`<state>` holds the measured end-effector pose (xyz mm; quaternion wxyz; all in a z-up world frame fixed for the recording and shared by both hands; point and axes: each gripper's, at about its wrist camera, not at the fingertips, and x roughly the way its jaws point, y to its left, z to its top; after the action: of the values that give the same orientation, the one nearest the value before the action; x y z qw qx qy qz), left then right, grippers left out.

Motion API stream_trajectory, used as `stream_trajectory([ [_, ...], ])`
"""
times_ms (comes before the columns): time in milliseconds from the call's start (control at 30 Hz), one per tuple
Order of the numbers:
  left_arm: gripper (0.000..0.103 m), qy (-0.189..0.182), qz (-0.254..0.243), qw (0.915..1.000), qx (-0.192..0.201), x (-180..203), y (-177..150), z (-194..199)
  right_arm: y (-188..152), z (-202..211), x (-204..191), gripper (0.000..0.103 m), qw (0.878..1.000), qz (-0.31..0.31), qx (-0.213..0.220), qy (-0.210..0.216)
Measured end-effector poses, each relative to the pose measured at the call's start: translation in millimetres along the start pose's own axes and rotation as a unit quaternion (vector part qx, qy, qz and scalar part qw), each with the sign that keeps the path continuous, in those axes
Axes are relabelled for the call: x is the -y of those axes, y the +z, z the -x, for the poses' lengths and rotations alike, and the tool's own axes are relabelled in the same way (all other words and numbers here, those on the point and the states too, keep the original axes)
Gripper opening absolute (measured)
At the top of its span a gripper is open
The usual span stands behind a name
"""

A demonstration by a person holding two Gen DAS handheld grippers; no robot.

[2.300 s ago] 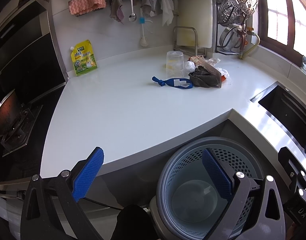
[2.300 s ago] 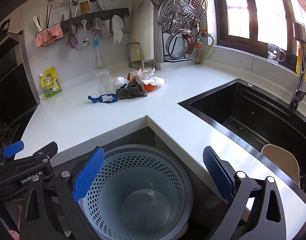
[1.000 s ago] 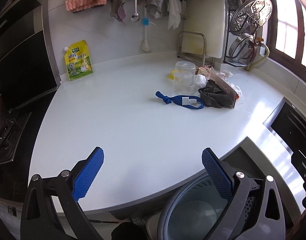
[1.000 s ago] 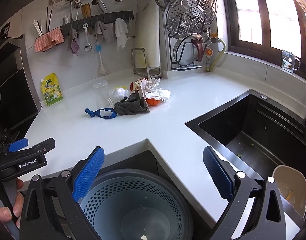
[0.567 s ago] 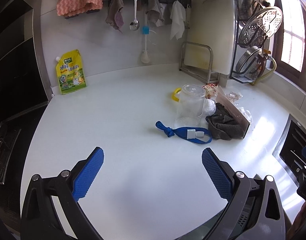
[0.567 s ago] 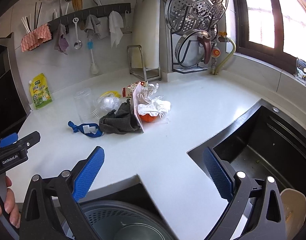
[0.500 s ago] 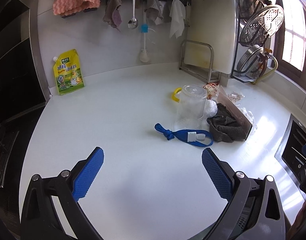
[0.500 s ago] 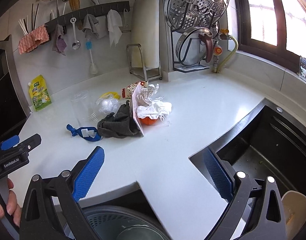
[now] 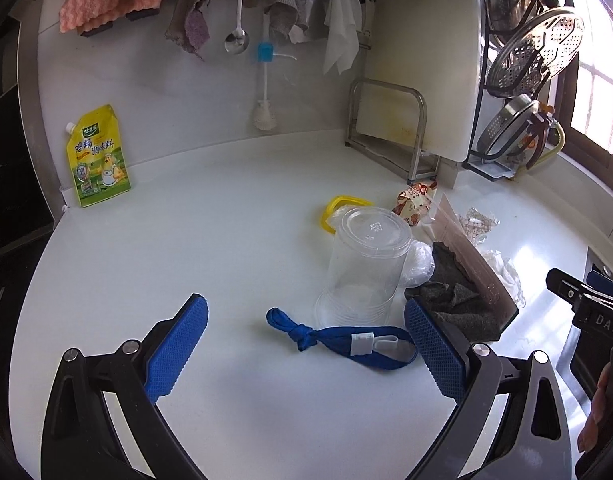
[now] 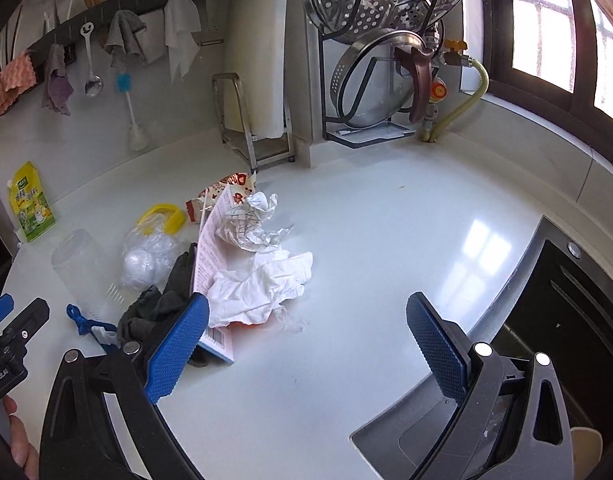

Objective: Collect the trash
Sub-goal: 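Move the right tool to the white tissue while the left tool approaches the clear cup, then close the right tool on the white tissue while the left tool grasps the clear cup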

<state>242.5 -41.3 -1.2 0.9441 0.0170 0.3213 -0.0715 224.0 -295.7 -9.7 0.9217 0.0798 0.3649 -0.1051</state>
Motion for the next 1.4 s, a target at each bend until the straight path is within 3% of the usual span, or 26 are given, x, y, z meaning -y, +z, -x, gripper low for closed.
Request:
stream_trajectory([
  [467, 0.097, -0.011, 0.001, 0.9998, -0.017, 9, -1, -30, 16, -72, -9, 0.091, 0.997, 0.002, -0.071, -0.004],
  [533, 0.097, -0.012, 0.002, 0.9997, -0.021, 9, -1, -33, 17, -74, -10, 0.071, 0.997, 0.003, -0.072, -0.001],
  [667, 0.097, -0.015, 0.006, 0.9996, -0.025, 8, 0, -36, 19, -75, -11, 0.044, 0.997, 0.009, -0.077, 0.015],
  [733, 0.097, -0.014, 0.005, 0.9996, -0.022, 9, 0, -36, 19, -72, -10, 0.019, 0.997, 0.016, -0.075, 0.019],
  [833, 0.097, -0.014, 0.004, 0.9997, -0.022, 10, 1, -37, 19, -64, -3, 0.011, 0.997, 0.009, -0.062, 0.045],
  [1067, 0.097, -0.018, 0.007, 0.9996, -0.020, 15, 5, -37, 19, -39, 12, 0.006, 0.998, -0.005, -0.025, 0.065],
  [1400, 0.097, -0.006, 0.007, 0.9998, -0.018, 25, 3, -40, 11, -43, 21, 0.006, 0.995, -0.019, -0.032, 0.096],
])
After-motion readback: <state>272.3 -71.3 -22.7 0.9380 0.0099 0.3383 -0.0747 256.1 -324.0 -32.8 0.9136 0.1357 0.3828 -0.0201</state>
